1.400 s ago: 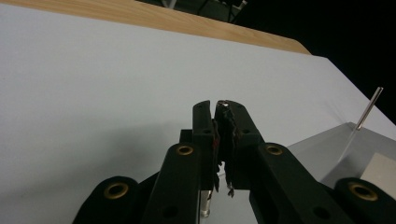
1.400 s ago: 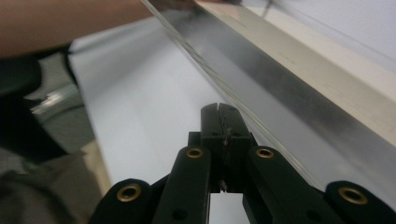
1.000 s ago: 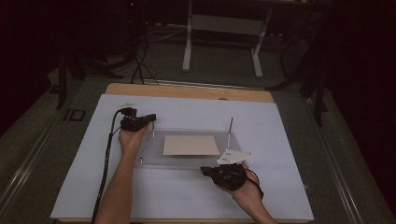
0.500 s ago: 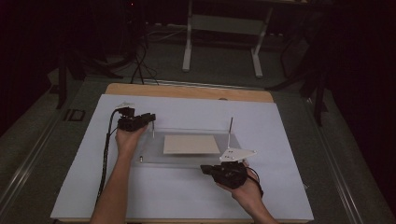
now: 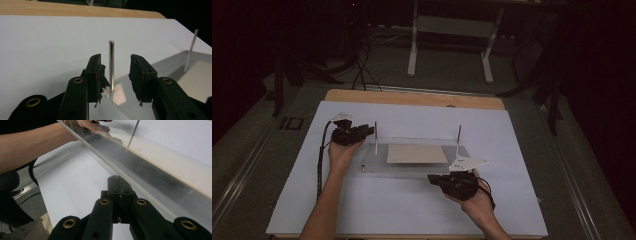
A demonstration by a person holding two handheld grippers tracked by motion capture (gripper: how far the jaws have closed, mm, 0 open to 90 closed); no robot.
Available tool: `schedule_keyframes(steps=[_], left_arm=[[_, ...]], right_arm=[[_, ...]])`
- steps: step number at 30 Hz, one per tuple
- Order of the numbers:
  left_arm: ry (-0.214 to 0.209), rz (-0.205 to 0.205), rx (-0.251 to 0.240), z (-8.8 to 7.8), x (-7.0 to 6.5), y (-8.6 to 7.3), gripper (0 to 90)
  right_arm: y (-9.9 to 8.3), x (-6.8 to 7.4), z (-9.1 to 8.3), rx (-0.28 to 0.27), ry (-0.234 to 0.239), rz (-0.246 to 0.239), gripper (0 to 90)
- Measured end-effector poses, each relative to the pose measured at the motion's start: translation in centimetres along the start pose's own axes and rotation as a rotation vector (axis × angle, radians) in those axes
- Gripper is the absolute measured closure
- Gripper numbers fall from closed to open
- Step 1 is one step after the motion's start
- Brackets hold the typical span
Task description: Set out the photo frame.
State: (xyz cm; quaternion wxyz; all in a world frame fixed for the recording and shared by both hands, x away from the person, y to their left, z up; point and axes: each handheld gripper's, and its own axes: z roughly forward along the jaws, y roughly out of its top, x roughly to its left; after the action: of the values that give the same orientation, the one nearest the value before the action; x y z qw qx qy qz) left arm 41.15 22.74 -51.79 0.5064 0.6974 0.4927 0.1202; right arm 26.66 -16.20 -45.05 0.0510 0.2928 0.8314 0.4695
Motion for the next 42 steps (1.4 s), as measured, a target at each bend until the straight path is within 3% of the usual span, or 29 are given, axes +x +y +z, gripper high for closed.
schedule_keyframes(steps=[4, 17, 19, 33, 42], left_arm=[[-0.005, 0.018, -0.022, -1.0, -0.2, -0.2, 60.9], [-0.024, 0.025, -0.071, -3.3, -0.8, -0.4, 59.5], [-0.044, 0.021, -0.076, -3.8, -0.9, -0.6, 59.6], [-0.094, 0.047, -0.053, -4.8, -1.6, -1.2, 59.7], [-0.088, 0.072, -0.057, -5.6, -1.8, -1.2, 59.7]], right_arm=[[0.2, -0.1, -0.1, -0.004, -0.001, 0.0, 90.0], [0.9, -0.2, -0.3, -0.029, -0.019, -0.005, 90.0], [1.1, -0.2, -0.3, -0.035, -0.027, -0.011, 90.0], [2.4, -0.5, -0.5, -0.065, -0.054, -0.015, 90.0], [3.4, -0.9, -0.5, -0.073, -0.08, -0.025, 90.0]])
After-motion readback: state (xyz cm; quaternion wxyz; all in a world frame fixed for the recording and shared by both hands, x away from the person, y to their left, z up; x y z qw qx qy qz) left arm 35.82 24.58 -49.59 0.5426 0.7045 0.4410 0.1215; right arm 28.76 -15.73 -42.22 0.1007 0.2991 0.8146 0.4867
